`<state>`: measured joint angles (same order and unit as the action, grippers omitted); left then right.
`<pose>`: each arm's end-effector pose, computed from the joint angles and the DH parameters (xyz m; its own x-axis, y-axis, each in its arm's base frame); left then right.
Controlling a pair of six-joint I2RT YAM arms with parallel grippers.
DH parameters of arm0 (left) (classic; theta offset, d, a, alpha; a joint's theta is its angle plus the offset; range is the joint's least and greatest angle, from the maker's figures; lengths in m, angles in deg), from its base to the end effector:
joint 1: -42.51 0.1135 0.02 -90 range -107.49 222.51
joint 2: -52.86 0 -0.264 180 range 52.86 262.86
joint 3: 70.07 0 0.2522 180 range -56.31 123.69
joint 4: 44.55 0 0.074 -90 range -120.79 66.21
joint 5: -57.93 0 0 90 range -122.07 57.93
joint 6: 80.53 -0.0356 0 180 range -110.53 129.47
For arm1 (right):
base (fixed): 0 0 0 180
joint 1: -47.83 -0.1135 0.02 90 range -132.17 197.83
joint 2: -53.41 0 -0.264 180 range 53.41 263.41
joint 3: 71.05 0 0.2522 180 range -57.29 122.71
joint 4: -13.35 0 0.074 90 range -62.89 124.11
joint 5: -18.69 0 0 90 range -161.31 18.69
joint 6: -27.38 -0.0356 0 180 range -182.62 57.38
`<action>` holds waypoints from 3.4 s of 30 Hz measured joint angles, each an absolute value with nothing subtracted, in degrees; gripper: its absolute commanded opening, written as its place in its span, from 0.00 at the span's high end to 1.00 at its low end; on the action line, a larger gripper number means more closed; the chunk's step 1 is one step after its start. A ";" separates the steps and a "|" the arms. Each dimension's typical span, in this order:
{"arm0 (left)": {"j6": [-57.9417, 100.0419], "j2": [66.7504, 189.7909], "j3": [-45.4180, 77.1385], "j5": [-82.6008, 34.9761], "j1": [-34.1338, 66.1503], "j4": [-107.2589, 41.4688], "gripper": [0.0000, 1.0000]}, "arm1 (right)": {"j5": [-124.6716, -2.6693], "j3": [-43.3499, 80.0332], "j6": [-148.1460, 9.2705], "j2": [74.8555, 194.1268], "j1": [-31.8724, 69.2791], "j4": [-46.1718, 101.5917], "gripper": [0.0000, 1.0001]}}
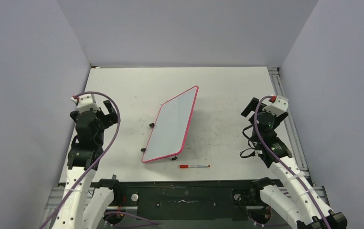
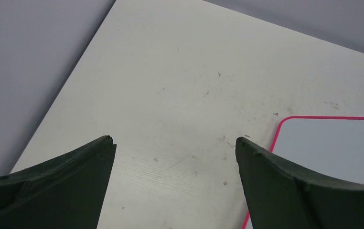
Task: Write a sentence on the whiteboard
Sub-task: Adjust the whiteboard stand at the center of the board.
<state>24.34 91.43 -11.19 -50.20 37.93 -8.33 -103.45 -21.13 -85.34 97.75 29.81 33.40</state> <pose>0.1542 -0.0012 0.3361 -0.2070 -0.2281 -0.9514 -0.2851 0.9443 -0.1644 0.1799 0.0386 0.2965 -0.1312 0.3012 -0.9445 0.3020 0.9196 0.2514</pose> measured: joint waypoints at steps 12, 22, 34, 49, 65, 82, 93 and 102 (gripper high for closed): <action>26.09 96.09 -11.14 -49.09 38.02 -7.63 0.04 | -96.26 -19.05 -86.70 97.83 29.81 35.28 0.10; 26.84 98.53 -11.34 -36.54 37.95 -7.50 0.04 | -75.34 -15.51 -95.27 104.63 26.81 39.39 0.10; 26.75 102.08 -11.75 -25.42 37.95 -7.87 0.03 | -69.40 -8.87 -105.04 108.68 9.33 39.04 0.10; 26.75 102.08 -11.82 -24.06 37.95 -7.90 0.03 | -69.36 -4.74 -105.76 117.94 1.83 37.70 0.05; 26.75 102.08 -11.93 -23.82 37.69 -7.90 0.03 | -68.79 -1.46 -104.95 122.40 -1.01 38.67 0.79; 26.99 102.08 -11.93 -21.83 37.29 -7.94 0.04 | -64.77 8.88 -97.19 129.20 -1.75 46.25 0.95; 40.23 101.29 -21.28 -18.36 36.57 -15.09 0.05 | -62.93 14.13 -92.93 133.09 -1.64 49.57 0.95; 47.88 100.24 -29.15 -28.22 28.90 -13.93 0.18 | -60.13 15.37 -90.13 133.72 0.28 51.61 0.95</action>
